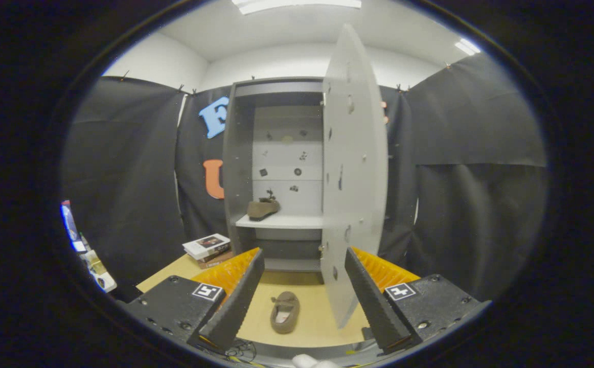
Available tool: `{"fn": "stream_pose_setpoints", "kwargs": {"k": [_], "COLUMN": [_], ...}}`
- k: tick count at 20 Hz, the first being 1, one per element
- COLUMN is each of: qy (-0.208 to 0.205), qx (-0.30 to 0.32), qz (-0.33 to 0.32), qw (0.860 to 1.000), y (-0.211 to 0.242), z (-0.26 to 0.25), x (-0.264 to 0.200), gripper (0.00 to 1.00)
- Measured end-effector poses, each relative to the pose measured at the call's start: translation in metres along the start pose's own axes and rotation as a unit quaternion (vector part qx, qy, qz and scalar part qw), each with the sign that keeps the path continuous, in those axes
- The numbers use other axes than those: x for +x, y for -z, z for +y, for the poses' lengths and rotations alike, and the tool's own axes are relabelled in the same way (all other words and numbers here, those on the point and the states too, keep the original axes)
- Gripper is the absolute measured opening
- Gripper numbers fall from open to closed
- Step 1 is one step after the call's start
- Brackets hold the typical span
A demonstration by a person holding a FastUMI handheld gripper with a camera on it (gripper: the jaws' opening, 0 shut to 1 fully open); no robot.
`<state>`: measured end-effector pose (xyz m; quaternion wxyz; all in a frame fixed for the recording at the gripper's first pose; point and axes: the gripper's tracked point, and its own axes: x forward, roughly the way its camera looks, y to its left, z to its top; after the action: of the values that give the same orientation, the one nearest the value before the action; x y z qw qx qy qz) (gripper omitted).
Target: Open the shoe cabinet door, grab the shoes and put them into the shoe cabinet, then close the shoe cabinet door.
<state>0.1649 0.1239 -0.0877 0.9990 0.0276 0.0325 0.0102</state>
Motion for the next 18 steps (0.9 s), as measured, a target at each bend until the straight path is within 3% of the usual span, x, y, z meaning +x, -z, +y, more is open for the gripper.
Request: {"fn": "stream_pose_setpoints", "kwargs": {"k": [5,9,18], "qy": [-0.032,-0.050,-0.012], "qx": [0.004,0.033,0.068], "qz": [0.067,0.155,0.267], "qw": [0.997,0.986,0.961], "y": [0.095,0.183,0.316], "z": [0.056,0.078,0.077], "x": [0.055,0.101,0.225], "gripper": [1.00,1.00,1.00]}}
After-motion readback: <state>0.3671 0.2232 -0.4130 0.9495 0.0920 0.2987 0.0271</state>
